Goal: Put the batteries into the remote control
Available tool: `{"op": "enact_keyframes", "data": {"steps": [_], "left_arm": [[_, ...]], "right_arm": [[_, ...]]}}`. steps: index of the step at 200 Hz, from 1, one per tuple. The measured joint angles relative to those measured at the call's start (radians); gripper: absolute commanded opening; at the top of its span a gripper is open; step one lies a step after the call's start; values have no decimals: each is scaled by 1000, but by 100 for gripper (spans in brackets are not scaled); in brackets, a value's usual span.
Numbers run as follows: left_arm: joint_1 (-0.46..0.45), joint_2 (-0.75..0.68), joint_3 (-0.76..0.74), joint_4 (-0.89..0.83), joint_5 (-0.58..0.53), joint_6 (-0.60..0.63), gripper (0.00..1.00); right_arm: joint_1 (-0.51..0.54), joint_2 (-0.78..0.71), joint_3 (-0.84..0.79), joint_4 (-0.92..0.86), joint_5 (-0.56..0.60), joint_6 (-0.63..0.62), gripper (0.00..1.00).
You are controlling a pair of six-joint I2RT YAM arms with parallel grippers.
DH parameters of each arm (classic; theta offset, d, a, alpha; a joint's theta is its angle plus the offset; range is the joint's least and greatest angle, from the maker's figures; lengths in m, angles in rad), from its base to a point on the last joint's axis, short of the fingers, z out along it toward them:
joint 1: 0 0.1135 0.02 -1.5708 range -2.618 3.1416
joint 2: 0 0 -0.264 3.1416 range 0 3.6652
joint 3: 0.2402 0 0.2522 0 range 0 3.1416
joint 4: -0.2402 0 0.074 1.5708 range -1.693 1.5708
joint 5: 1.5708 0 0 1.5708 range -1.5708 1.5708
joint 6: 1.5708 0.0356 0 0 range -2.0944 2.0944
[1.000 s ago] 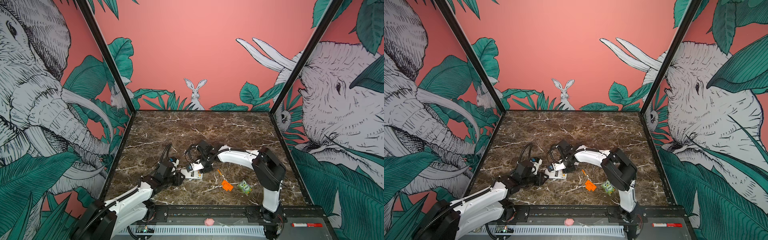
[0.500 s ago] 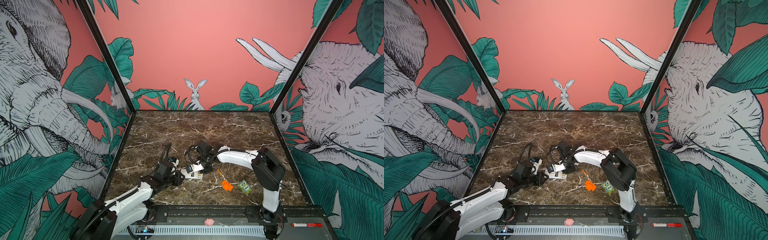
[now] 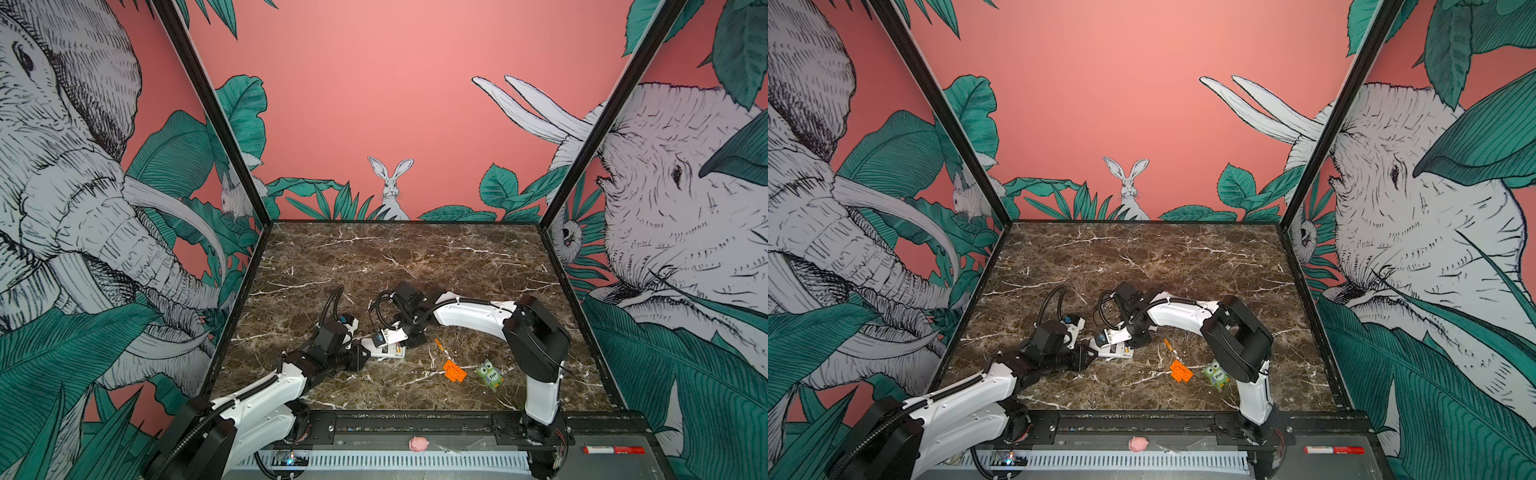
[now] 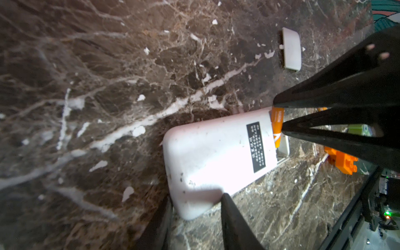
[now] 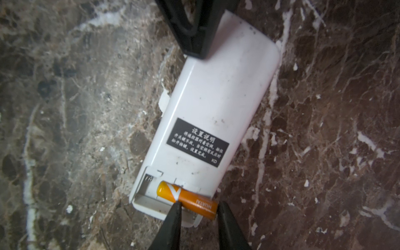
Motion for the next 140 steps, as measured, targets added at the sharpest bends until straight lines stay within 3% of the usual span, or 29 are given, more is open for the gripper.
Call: {"op": "enact_keyframes", "data": {"steps": [140], "left_arm": [[5, 1, 0, -2, 4, 0, 34]], "right_arm": [[9, -18, -34, 32, 48, 31, 21]]}}
